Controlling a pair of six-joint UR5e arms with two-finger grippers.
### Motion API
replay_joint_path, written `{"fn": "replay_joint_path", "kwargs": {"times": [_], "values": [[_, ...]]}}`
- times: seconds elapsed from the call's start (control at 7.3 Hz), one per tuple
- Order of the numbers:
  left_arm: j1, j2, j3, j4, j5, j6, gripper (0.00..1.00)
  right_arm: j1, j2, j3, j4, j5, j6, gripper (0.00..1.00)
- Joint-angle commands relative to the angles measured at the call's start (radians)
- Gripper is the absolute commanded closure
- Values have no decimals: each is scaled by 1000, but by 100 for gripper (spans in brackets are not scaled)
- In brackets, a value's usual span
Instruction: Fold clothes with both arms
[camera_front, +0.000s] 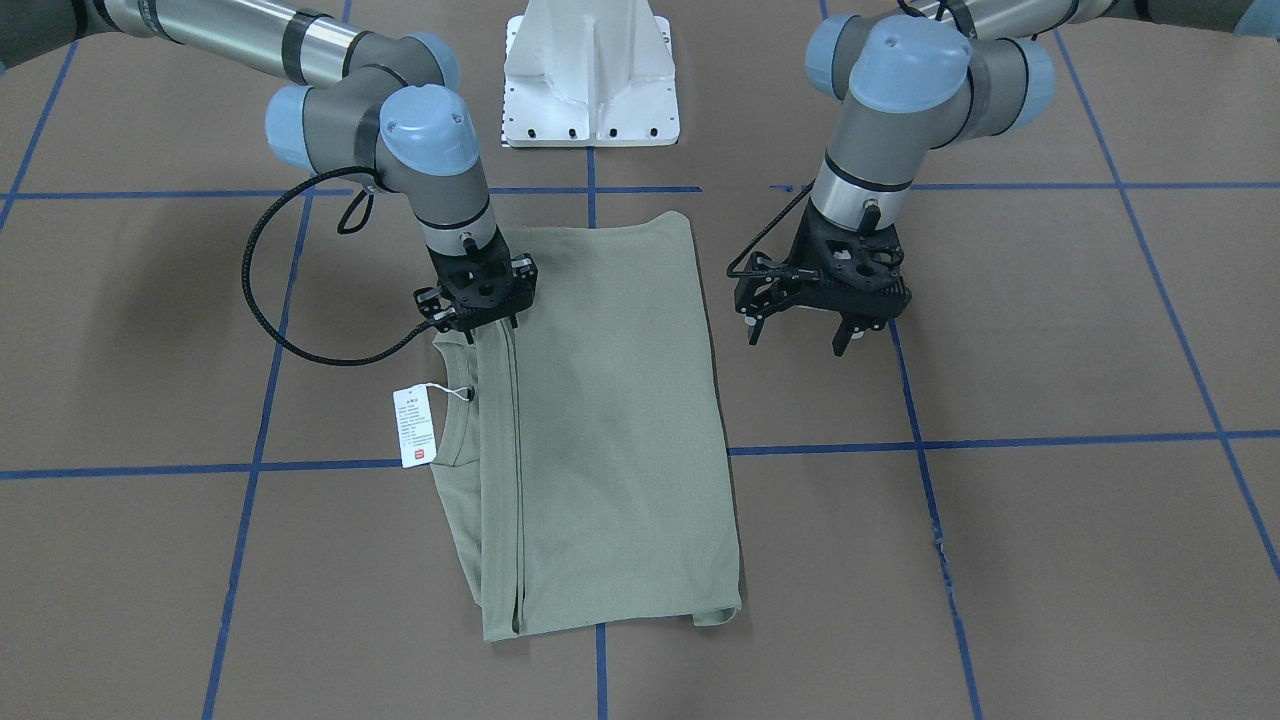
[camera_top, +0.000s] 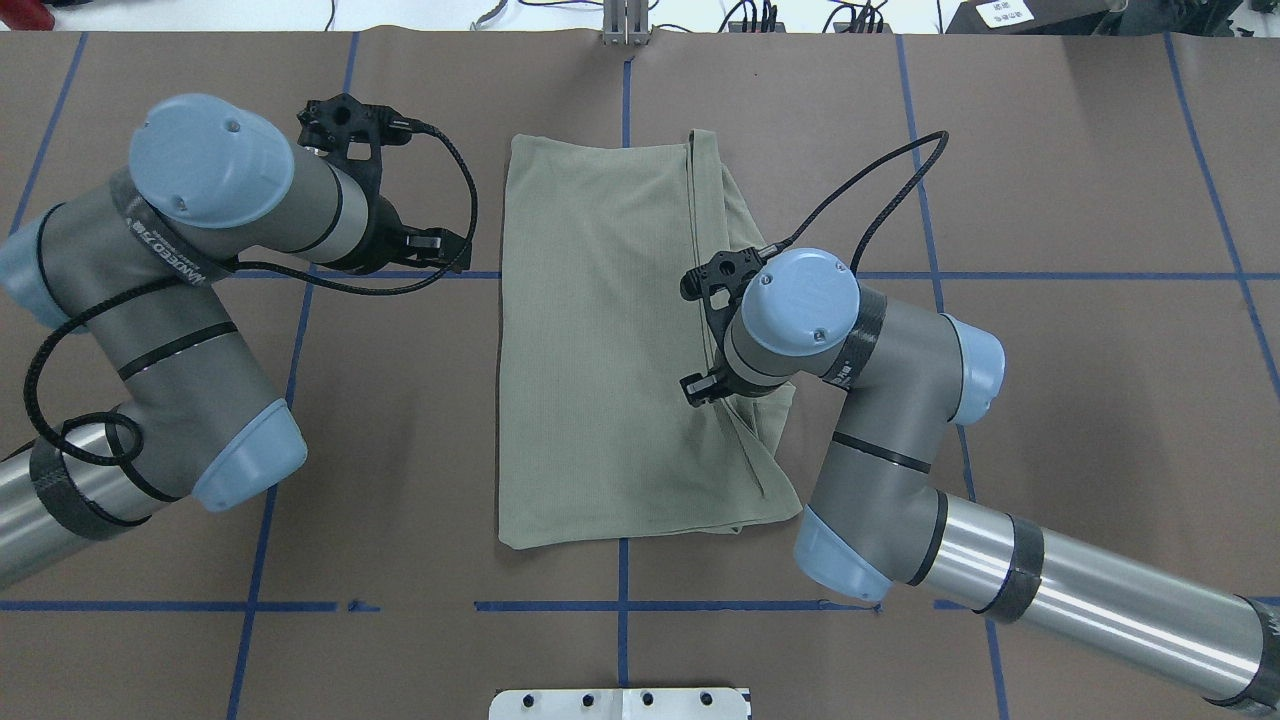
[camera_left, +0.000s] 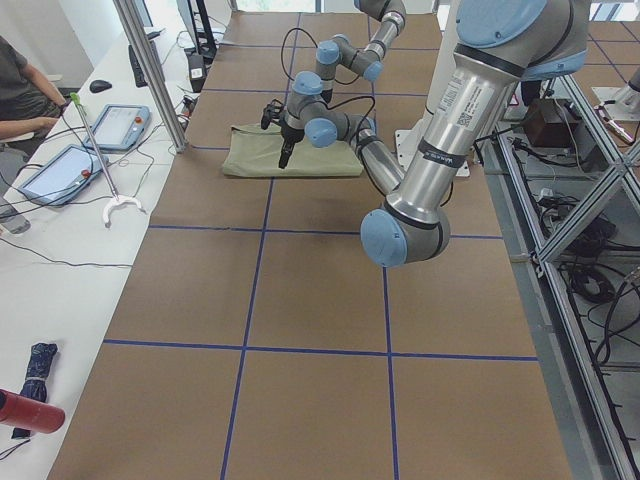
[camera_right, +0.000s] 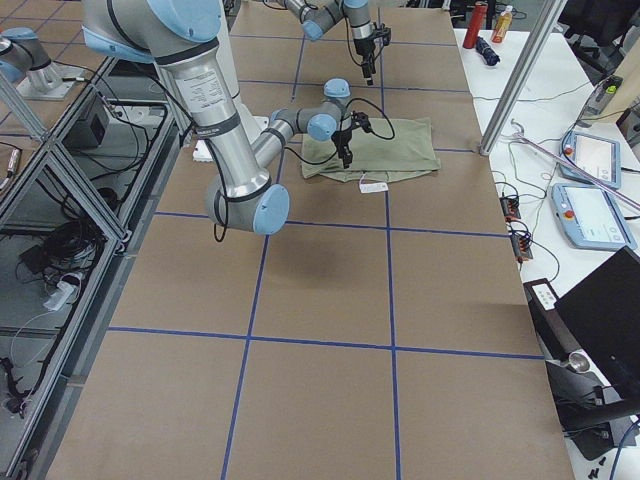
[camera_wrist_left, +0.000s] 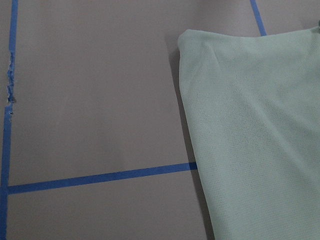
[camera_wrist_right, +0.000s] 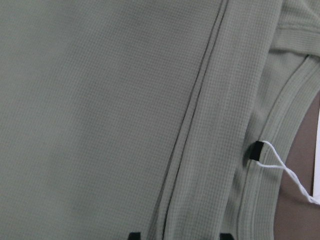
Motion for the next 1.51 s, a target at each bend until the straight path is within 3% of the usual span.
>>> {"fn": "replay_joint_path", "kwargs": {"times": [0.0,0.55,0.82,0.96,1.37], "values": [[-3,0,1,0,0,8,1,0,6,-5,5,1,1,43],[-1,0,1,0,0,8,1,-7,6,-23,6,3,1,64],[-1,0,1,0,0,8,2,-7,8,-23,6,4,4,68],[-1,0,1,0,0,8,2,-9,8,-23,6,6,3,76],[-6,-2,1,0,0,8,2,-12,6,-23,6,9,6,81]]}}
